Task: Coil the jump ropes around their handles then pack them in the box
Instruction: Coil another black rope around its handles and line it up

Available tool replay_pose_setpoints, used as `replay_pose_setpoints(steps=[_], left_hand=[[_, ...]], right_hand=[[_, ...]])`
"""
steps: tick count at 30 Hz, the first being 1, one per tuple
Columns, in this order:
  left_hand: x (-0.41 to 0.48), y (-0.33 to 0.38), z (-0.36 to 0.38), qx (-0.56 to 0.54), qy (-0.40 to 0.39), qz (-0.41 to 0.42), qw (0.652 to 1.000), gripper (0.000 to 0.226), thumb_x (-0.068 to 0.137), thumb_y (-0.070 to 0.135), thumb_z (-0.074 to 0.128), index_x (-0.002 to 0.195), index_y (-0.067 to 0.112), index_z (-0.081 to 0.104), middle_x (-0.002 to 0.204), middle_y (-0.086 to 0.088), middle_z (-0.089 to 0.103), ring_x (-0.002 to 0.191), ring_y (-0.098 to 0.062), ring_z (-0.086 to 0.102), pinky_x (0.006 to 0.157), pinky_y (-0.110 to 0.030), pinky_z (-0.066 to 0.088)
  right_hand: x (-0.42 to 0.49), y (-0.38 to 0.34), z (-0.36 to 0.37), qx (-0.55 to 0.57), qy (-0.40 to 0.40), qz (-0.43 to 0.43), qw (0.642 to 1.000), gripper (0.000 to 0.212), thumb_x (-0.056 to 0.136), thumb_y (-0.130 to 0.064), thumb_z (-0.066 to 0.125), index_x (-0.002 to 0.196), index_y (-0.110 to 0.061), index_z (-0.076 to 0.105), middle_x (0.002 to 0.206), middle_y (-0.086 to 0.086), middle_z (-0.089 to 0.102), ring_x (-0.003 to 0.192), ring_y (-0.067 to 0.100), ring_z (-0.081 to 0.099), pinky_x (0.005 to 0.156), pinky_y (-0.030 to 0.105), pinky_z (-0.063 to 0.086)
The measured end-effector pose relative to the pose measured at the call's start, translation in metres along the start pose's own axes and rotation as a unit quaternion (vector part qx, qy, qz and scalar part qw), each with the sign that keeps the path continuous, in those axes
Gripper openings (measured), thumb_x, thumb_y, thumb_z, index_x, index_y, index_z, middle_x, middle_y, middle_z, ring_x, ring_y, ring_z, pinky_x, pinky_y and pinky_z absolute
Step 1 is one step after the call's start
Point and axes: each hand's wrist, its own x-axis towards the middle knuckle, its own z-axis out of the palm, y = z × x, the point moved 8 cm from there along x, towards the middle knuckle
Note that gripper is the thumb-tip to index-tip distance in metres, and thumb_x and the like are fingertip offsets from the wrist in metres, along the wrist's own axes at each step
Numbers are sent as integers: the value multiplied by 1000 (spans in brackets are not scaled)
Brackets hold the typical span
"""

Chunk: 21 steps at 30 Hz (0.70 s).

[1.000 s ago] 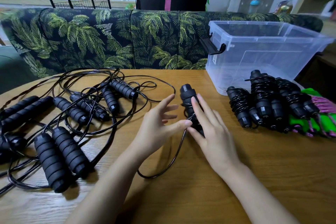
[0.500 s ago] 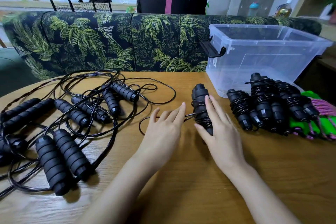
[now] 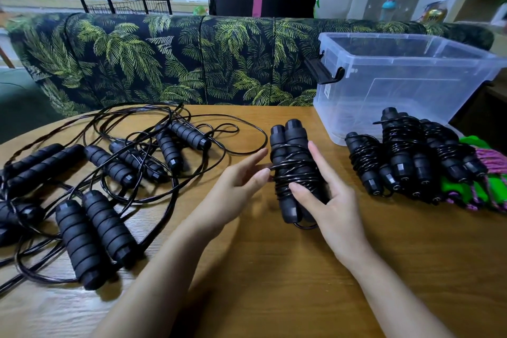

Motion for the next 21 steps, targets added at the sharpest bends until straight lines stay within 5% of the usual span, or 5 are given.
replay_pose_setpoints(steps=[7,12,21], left_hand=[[-1,2,0,-108,20,-7,994,30,98,7,51,126,10,59,107,9,74,106,0,65,85,-10,46],[-1,-5,-12,-128,79,-22,988,28,89,13,64,117,12,63,99,-4,76,97,-9,69,83,-15,51],[-2,-3,-15,-108,114,-15,988,26,83,17,73,107,19,64,91,-1,77,91,-9,72,77,-18,53]], right_hand=[[-3,2,8,76,-39,29,996,65,86,-22,61,146,-30,38,132,-22,60,125,0,54,95,12,43],[-2,2,14,21,-60,19,998,62,92,-29,55,149,-34,30,151,-15,42,138,-4,36,110,13,31],[-2,3,9,-51,-26,-29,998,47,98,-26,50,142,-38,39,150,-19,40,140,-5,32,113,15,27]])
